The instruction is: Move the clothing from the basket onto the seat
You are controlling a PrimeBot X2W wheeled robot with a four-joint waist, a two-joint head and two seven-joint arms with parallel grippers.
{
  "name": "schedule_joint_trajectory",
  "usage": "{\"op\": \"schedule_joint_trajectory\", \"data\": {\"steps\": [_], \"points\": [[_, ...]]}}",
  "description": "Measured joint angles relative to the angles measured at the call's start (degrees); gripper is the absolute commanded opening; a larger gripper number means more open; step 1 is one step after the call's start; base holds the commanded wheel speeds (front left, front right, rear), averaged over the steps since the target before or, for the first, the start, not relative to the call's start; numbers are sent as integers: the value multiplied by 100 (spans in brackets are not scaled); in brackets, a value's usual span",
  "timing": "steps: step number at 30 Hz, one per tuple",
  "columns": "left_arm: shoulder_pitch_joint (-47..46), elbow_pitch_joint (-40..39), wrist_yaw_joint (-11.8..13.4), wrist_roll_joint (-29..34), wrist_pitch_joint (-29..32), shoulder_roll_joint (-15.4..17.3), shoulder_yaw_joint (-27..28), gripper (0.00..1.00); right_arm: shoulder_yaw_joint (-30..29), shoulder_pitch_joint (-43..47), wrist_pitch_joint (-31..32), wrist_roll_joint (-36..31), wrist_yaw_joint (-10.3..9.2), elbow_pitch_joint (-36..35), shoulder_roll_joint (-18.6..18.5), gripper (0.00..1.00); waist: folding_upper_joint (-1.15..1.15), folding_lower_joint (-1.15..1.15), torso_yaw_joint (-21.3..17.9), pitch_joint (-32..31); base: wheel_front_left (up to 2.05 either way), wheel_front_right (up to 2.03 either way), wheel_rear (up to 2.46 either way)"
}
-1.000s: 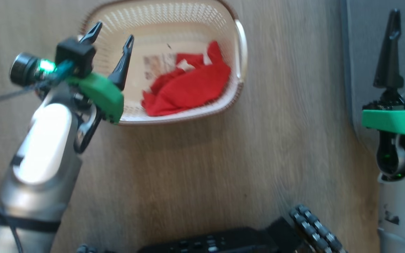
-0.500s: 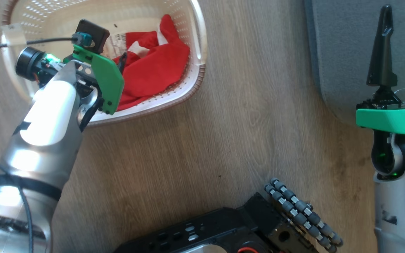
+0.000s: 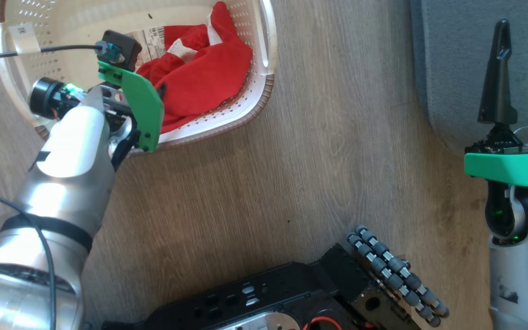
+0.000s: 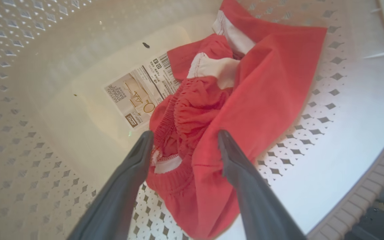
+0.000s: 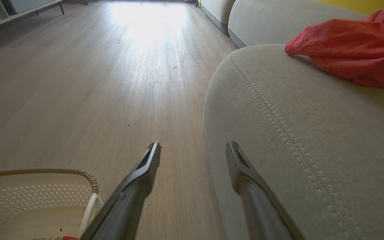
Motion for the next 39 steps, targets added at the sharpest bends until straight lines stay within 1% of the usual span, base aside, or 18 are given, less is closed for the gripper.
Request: {"op": "schedule_joint_trajectory", "data": {"steps": [4, 9, 17, 23, 24, 25, 26, 29, 31, 35, 39], "points": [[-84, 166, -1, -192, -44, -147, -37, 100, 4, -1, 0, 0, -1, -2, 0, 100, 0, 0, 46, -7, 0, 0, 0], [-132, 229, -1, -448, -10, -279, -280, 100, 24, -1, 0, 0, -1, -7, 0, 100, 0, 0, 56, 14, 0, 0, 0], [-258, 391, -1, -682, 3, -167, -564, 100, -33, 2, 0, 0, -1, -91, 0, 100, 0, 0, 4, 185, 0, 0, 0], [-316, 466, -1, -896, 7, -172, -798, 100, -54, 3, 0, 2, -1, -100, 0, 100, 0, 0, 12, 263, 0, 0, 0], [-316, 459, -1, -935, 7, -172, -875, 80, -51, 3, 0, 3, -1, -100, 0, 100, 0, 0, 10, 262, 0, 0, 0], [-315, 443, -1, -990, 7, -177, -926, 11, -48, 3, 0, 4, 0, -99, 0, 100, 0, 0, 9, 258, 0, 0, 0], [-314, 408, -1, -1062, 14, -180, -1000, 0, -49, 3, 0, 14, 0, -99, 0, 100, 0, 0, 8, 250, 0, 0, 0], [-313, 294, -1, -1199, 27, -180, -1144, 0, -59, 3, 0, 53, 0, -97, 0, 100, 0, 0, 16, 223, 0, 0, 0], [-311, 202, -1, -1311, -78, -166, -1244, 0, -87, 2, 0, 53, -1, -81, 0, 100, 0, 0, 33, 163, 0, 0, 0], [-311, -25, -1, -1612, -528, -119, -1248, 0, -142, 3, 0, 54, -1, -8, 0, 100, 0, 0, 103, -53, 0, 0, 0], [-294, -151, -1, -1752, -991, -2, -1252, 0, -185, 4, 0, 51, -1, 107, 0, 100, 1, 0, 203, -379, 0, 0, 0]]}}
